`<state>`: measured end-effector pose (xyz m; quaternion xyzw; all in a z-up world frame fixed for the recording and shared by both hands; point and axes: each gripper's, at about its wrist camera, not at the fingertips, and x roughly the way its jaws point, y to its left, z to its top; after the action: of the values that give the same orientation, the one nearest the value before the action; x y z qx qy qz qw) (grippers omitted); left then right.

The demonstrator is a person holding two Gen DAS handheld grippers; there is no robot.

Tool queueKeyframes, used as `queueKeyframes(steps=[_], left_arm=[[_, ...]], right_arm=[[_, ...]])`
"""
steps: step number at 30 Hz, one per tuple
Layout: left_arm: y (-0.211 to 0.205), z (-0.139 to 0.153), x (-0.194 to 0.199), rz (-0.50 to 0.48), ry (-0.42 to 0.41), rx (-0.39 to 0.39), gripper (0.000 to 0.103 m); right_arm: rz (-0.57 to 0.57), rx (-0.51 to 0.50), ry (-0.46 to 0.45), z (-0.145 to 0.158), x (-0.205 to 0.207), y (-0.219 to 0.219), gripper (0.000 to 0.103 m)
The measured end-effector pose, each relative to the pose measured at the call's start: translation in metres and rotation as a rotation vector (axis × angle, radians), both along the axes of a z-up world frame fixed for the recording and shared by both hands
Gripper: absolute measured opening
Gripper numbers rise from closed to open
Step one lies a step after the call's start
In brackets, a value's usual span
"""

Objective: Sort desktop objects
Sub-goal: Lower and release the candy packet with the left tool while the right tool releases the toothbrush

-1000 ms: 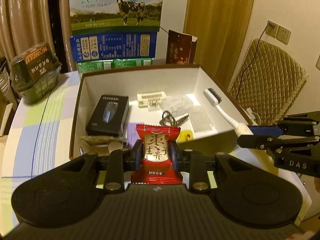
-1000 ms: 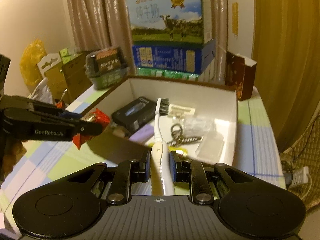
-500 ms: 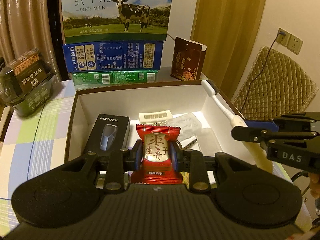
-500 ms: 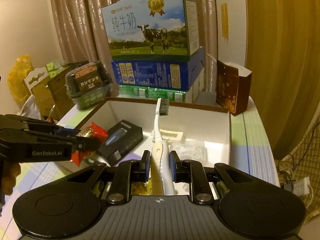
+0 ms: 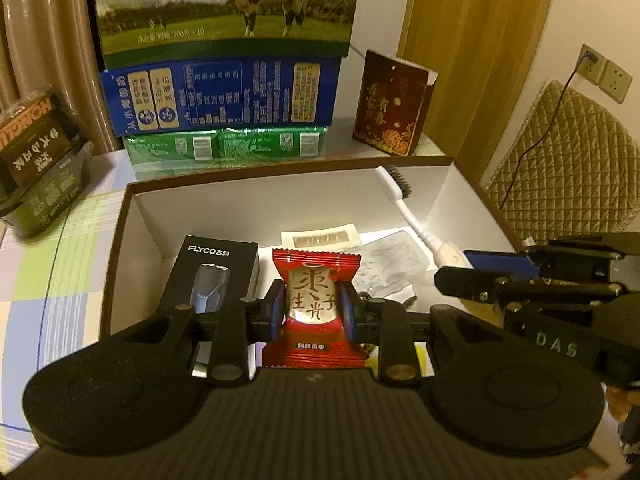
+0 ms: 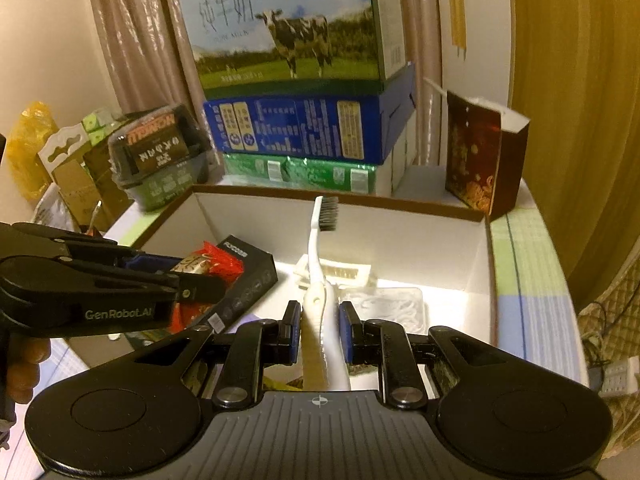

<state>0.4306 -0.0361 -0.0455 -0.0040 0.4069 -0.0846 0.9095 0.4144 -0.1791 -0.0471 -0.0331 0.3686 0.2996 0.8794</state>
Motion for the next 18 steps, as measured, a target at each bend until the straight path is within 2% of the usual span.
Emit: queueKeyframes(steps=[18], left_arm=[[-0.006,-0.046,0.059,-0.002,0.123,0.009,0.024]], right_arm=[[-0.013,-0.012,0.096,-0.038,0.04,0.01,0.017]])
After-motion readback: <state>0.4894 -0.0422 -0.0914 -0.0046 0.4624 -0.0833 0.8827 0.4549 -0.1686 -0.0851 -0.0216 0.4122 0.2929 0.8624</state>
